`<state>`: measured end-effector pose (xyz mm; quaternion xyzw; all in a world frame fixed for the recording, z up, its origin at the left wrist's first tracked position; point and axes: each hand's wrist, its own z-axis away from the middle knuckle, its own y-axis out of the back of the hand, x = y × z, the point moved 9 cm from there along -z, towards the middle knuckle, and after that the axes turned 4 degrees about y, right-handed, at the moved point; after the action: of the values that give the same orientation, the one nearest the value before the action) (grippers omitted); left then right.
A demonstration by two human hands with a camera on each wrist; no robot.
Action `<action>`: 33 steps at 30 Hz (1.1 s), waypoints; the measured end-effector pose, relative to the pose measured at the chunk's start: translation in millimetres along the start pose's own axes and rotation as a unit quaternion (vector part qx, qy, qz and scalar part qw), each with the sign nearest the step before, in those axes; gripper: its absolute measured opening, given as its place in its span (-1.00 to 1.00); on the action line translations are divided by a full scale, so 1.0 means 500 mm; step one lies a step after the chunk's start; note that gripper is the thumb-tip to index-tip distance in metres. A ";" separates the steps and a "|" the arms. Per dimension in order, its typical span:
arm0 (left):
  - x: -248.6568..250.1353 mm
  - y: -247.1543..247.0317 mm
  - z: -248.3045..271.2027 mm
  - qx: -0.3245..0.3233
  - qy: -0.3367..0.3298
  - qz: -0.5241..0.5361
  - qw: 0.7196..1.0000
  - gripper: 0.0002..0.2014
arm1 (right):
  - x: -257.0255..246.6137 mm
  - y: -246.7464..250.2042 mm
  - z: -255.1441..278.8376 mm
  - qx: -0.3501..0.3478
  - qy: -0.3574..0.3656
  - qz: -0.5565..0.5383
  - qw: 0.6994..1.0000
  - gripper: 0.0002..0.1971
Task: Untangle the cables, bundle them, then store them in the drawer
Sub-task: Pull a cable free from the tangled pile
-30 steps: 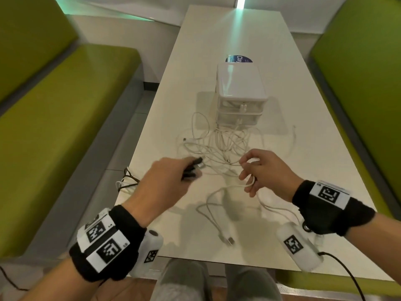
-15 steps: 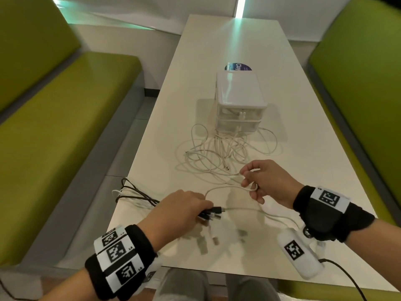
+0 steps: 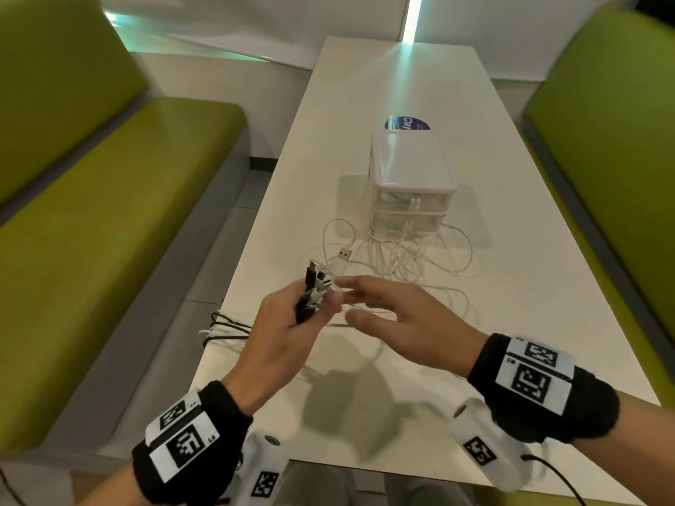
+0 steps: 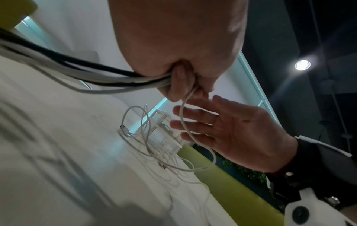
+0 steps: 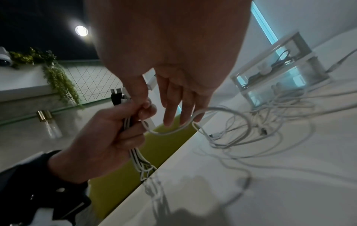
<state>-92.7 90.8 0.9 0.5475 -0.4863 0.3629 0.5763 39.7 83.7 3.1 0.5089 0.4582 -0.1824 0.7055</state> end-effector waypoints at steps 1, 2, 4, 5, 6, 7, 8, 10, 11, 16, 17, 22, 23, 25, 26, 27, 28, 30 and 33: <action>-0.006 0.000 0.001 -0.005 0.016 0.031 0.999 -0.75 | -0.006 -0.010 -0.007 -0.003 0.000 -0.026 1.000 -0.65; -0.014 0.002 0.001 -0.010 0.034 0.062 0.997 -0.74 | -0.009 -0.019 -0.013 -0.007 -0.004 -0.053 0.999 -0.72; -0.026 0.010 0.000 -0.010 0.056 0.112 0.992 -0.73 | -0.018 -0.032 -0.022 -0.009 -0.007 -0.092 0.996 -0.82; -0.027 0.014 0.000 -0.005 0.059 0.136 0.989 -0.72 | -0.021 -0.035 -0.026 -0.005 -0.003 -0.085 0.996 -0.86; -0.026 0.019 -0.001 0.002 0.064 0.156 0.986 -0.71 | -0.026 -0.038 -0.029 0.001 0.007 -0.057 0.998 -0.89; -0.027 0.025 -0.002 0.011 0.067 0.168 0.983 -0.72 | -0.028 -0.043 -0.033 0.005 0.017 -0.021 1.000 -0.88; -0.027 0.030 -0.004 0.021 0.071 0.174 0.982 -0.74 | -0.028 -0.052 -0.037 0.003 0.026 0.013 1.000 -0.85; -0.028 0.036 -0.007 0.035 0.083 0.186 0.978 -0.85 | -0.030 -0.071 -0.044 -0.014 0.037 0.067 0.997 -0.79; -0.032 0.038 -0.007 0.038 0.093 0.197 0.975 -0.89 | -0.035 -0.077 -0.046 -0.018 0.047 0.091 0.995 -0.76; -0.050 0.042 0.000 0.055 0.130 0.207 0.968 -0.76 | -0.068 -0.074 -0.041 -0.026 0.080 0.216 0.973 -0.77; -0.052 0.041 0.000 0.059 0.129 0.207 0.968 -0.72 | -0.076 -0.076 -0.039 -0.033 0.087 0.240 0.966 -0.77; -0.048 0.030 -0.001 0.053 0.114 0.246 0.961 -0.74 | -0.097 -0.084 -0.045 -0.055 0.081 0.305 0.947 -0.74; -0.050 0.029 -0.002 0.051 0.115 0.255 0.959 -0.68 | -0.097 -0.084 -0.047 -0.053 0.077 0.312 0.946 -0.74; -0.048 0.031 -0.003 0.042 0.114 0.293 0.948 -0.61 | -0.098 -0.082 -0.050 -0.035 0.080 0.324 0.942 -0.72; -0.046 0.031 -0.004 0.028 0.111 0.313 0.943 -0.56 | -0.098 -0.082 -0.051 -0.025 0.084 0.324 0.942 -0.73; -0.043 0.030 -0.005 0.008 0.107 0.323 0.940 -0.51 | -0.096 -0.082 -0.052 -0.017 0.087 0.317 0.944 -0.73; -0.041 0.030 -0.005 -0.010 0.105 0.327 0.939 -0.46 | -0.091 -0.083 -0.053 -0.014 0.087 0.309 0.947 -0.72; -0.033 0.037 -0.007 -0.025 0.101 0.344 0.933 -0.42 | -0.071 -0.084 -0.054 -0.020 0.076 0.295 0.952 -0.63; -0.027 0.064 -0.012 0.005 0.102 0.371 0.923 -0.52 | -0.036 -0.080 -0.046 -0.041 0.063 0.278 0.958 -0.46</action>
<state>-125.6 102.5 -2.7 0.2908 -0.5915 0.6066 0.4445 -9.2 83.5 -5.4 0.5973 0.3492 0.0720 0.7184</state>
